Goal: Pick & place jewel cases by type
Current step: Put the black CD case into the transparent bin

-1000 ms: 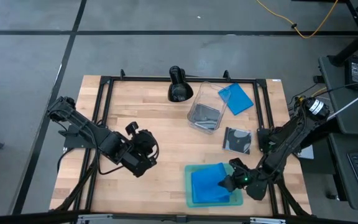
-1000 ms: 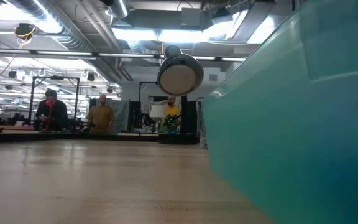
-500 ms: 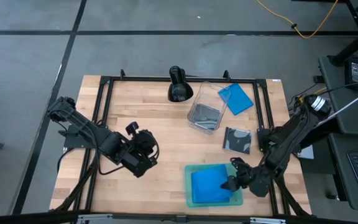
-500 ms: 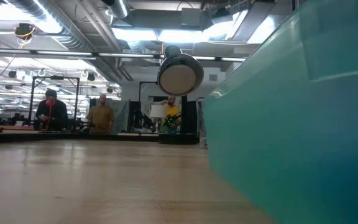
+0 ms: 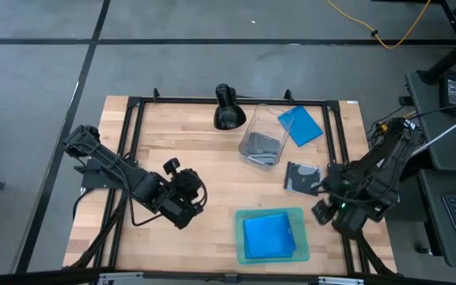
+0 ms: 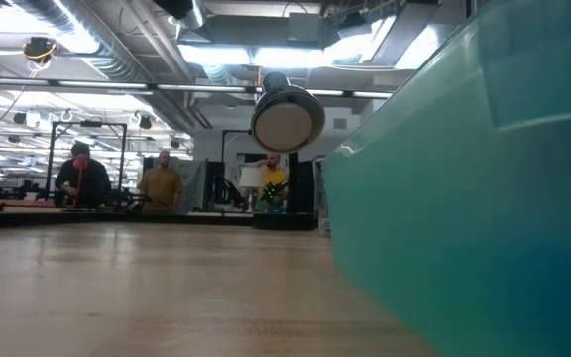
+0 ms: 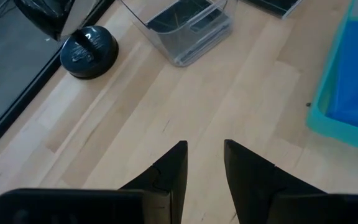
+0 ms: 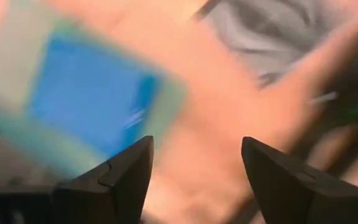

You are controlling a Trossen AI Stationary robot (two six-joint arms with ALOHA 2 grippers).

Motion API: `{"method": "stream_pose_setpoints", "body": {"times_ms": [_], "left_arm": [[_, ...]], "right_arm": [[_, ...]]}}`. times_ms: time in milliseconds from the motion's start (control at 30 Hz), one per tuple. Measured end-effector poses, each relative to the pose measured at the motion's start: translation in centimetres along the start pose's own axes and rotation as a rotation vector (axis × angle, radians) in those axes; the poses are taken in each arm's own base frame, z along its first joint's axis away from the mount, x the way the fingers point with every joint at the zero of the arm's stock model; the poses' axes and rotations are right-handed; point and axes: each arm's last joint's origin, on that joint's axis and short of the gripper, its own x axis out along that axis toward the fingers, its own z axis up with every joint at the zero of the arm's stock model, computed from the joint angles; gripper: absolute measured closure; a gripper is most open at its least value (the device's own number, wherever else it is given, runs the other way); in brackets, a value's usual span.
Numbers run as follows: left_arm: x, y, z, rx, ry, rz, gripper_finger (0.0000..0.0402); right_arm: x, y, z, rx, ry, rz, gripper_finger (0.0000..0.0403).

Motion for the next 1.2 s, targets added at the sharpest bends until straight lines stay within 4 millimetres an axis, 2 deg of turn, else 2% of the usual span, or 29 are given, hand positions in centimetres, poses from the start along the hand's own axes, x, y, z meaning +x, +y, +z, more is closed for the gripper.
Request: {"method": "stream_pose_setpoints", "body": {"times_ms": [33, 100, 167, 300, 533, 700, 867, 1067, 1200], "left_arm": [[0.1, -0.1, 0.0, 0.002, 0.002, 0.004, 0.0304], [0.4, -0.3, -0.1, 0.007, 0.005, 0.010, 0.0304], [0.7, -0.5, -0.1, 0.005, 0.003, 0.015, 0.0304], [1.4, -1.1, 0.1, -0.030, 0.000, 0.002, 0.0304], [2.7, -1.0, 1.6, -0.159, -0.038, -0.017, 0.0304], [3.8, -0.3, 2.8, -0.245, -0.059, -0.005, 0.0304], [4.3, 0.0, 3.5, -0.290, -0.079, -0.003, 0.0304], [4.4, 0.0, 4.0, -0.328, -0.125, -0.005, 0.0304], [4.4, -0.1, 4.2, -0.343, -0.148, -0.006, 0.0304]], "right_arm": [[-0.2, -0.6, 0.3, -0.011, -0.039, -0.049, 0.0160], [0.3, -1.0, 0.8, -0.018, -0.092, -0.034, 0.0167], [1.8, -2.0, 1.4, 0.006, -0.147, -0.060, 0.0176], [5.6, -3.1, 1.9, -0.006, -0.125, -0.144, 0.0199], [9.3, -5.3, 3.4, -0.122, -0.137, -0.102, 0.0242], [11.0, -7.7, 4.8, -0.184, -0.153, -0.098, 0.0312], [11.4, -8.0, 6.5, -0.241, -0.207, 0.006, 0.0391], [14.5, -7.4, 8.2, -0.255, -0.166, 0.206, 0.0394], [17.0, -8.3, 8.8, -0.206, -0.142, 0.223, 0.0396]]}}
